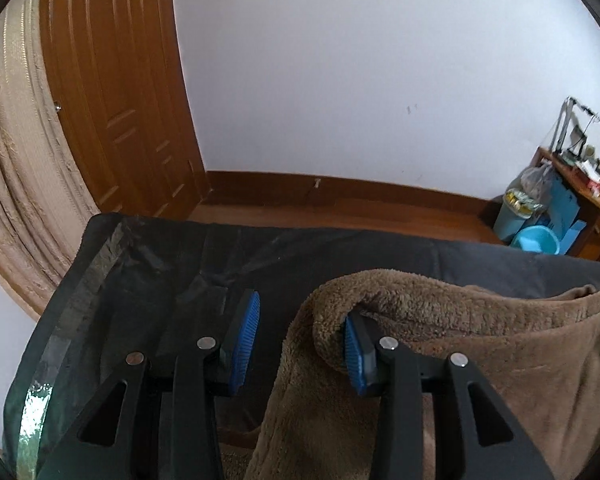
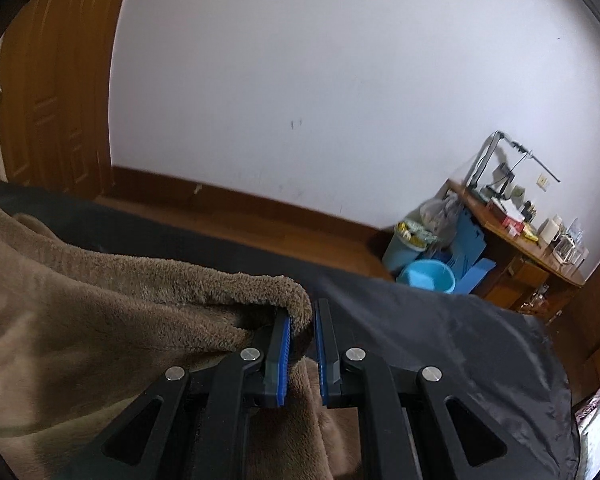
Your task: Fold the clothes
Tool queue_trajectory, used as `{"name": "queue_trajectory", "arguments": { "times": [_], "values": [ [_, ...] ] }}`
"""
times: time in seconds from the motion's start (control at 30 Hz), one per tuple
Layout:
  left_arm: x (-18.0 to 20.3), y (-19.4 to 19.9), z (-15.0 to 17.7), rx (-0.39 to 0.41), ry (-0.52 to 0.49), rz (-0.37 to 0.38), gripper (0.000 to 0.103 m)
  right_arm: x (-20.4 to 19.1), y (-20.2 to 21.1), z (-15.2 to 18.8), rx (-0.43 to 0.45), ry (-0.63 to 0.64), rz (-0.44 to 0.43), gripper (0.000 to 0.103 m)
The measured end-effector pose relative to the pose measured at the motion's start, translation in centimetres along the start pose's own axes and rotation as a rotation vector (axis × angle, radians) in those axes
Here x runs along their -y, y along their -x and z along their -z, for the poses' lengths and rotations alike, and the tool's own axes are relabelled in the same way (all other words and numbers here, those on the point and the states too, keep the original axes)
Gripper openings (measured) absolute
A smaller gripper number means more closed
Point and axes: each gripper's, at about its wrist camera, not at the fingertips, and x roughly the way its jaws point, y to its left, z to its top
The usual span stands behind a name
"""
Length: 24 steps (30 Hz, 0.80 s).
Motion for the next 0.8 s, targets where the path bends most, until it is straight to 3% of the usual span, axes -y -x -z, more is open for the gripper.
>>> {"name": "queue_trajectory", "arguments": {
  "times": [0.13, 0.23, 0.37, 0.47, 0.5, 0.53, 0.6, 0.8],
  "values": [
    [0.3, -2.0, 0.2, -0.065, -0.020, -0.080, 0.081, -0.3, -1.3, 0.4, -0.049, 0.008, 0.005, 0.012],
    [-0.1, -3.0, 0.1, -0.132, -0.029, -0.060, 0.083, -0.1, -1.9, 0.6, -0.080, 0.010, 0.004, 0.020],
    [-1.9, -3.0, -0.1, -0.216, -0.018, 0.061, 0.083, 0.3, -1.7, 0.7, -0.112, 0.021, -0.027, 0.023],
    [-4.1, -2.0, -0.3, -0.254, 0.035, 0.173, 0.086, 1.4, 0.5, 1.2, -0.091, -0.016, -0.089, 0.026],
    [-5.0, -1.6, -0.2, -0.266, 0.055, 0.211, 0.087, 1.6, 1.5, 1.5, -0.080, -0.038, -0.107, 0.036],
    [-5.9, -1.0, 0.1, -0.274, 0.068, 0.248, 0.087, 2.0, 2.5, 2.1, -0.065, -0.053, -0.117, 0.060],
    [-6.8, -0.1, 0.8, -0.281, 0.074, 0.292, 0.088, 3.0, 4.6, 3.4, -0.032, -0.075, -0.129, 0.083],
    [-8.4, 3.2, 3.7, -0.231, 0.085, 0.354, 0.094, 6.4, 9.6, 7.9, 0.029, -0.157, -0.148, 0.083]
  ]
}}
